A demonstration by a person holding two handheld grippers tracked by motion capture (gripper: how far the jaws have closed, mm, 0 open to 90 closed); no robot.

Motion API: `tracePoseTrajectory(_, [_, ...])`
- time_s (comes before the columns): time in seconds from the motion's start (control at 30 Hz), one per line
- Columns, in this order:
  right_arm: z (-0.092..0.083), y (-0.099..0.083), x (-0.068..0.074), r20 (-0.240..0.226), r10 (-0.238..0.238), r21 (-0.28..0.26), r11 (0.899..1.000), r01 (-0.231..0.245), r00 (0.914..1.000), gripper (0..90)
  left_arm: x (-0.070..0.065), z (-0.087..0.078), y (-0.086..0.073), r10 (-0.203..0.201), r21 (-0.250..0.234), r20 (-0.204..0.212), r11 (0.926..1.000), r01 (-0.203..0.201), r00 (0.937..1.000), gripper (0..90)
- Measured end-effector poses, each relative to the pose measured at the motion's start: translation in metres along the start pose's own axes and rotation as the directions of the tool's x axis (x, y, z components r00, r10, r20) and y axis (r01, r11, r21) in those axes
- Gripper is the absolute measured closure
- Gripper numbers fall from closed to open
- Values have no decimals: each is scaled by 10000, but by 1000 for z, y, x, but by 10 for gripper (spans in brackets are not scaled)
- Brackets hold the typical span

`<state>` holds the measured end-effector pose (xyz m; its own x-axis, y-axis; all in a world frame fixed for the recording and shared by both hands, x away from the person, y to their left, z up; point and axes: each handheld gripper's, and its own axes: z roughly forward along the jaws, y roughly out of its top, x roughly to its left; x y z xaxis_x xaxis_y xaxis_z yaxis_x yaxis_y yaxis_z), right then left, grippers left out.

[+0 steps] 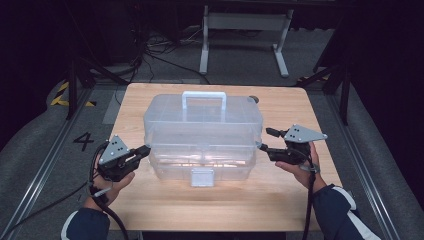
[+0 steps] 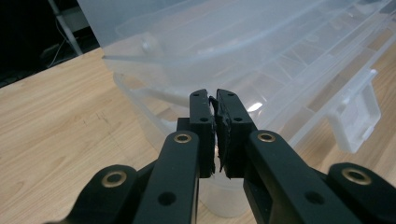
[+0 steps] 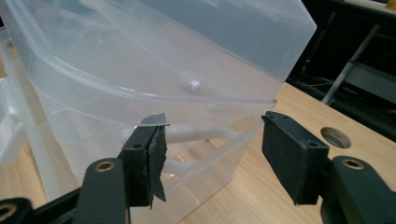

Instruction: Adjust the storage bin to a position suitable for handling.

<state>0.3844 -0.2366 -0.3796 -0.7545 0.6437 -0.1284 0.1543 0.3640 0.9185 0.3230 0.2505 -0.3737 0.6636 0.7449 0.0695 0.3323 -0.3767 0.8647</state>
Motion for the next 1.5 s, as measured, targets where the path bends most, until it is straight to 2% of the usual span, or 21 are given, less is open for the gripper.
tracePoseTrajectory(0.17, [-3,4,1,128,-92,-396,9992,97,9999,421,-3,1,-4,-19,161,77,9999,18,10000,841])
tracePoseTrajectory(0.37, [-5,14,1,251,30,-759,9971,-11,9997,459,-7,0,-8,144,430,19,9990,-145,9999,829])
tracePoseTrajectory(0.5, [-3,18,2,321,-105,-882,9960,133,9994,478,-7,0,-12,124,525,35,9985,-125,9999,818])
tracePoseTrajectory(0.67, [-1,22,3,712,-193,-1166,9928,275,9973,516,-8,0,-15,94,665,-128,9977,-86,9999,788])
tracePoseTrajectory(0.83, [0,28,6,1160,-152,-1569,9870,334,9931,609,-10,-5,-20,222,722,-83,9972,-215,9997,762])
tracePoseTrajectory(0.97, [3,32,5,1200,-159,-1833,9823,379,9927,667,-10,-9,-25,98,748,-185,9972,-84,9998,736])
tracePoseTrajectory(1.2, [6,38,4,1519,-125,-1976,9793,428,9883,685,-9,-15,-36,162,943,-196,9954,-142,9997,700])
tracePoseTrajectory(1.33, [7,41,4,1756,-234,-1985,9784,586,9842,694,-9,-11,-50,175,1437,-288,9895,-132,9994,666])
tracePoseTrajectory(1.43, [8,43,5,2045,-274,-2062,9760,704,9785,704,-11,-4,-63,354,2154,-337,9762,-274,9988,637])
tracePoseTrajectory(1.5, [9,44,4,2139,-258,-2102,9750,719,9765,710,-12,-2,-68,357,2413,-309,9701,-272,9989,612])
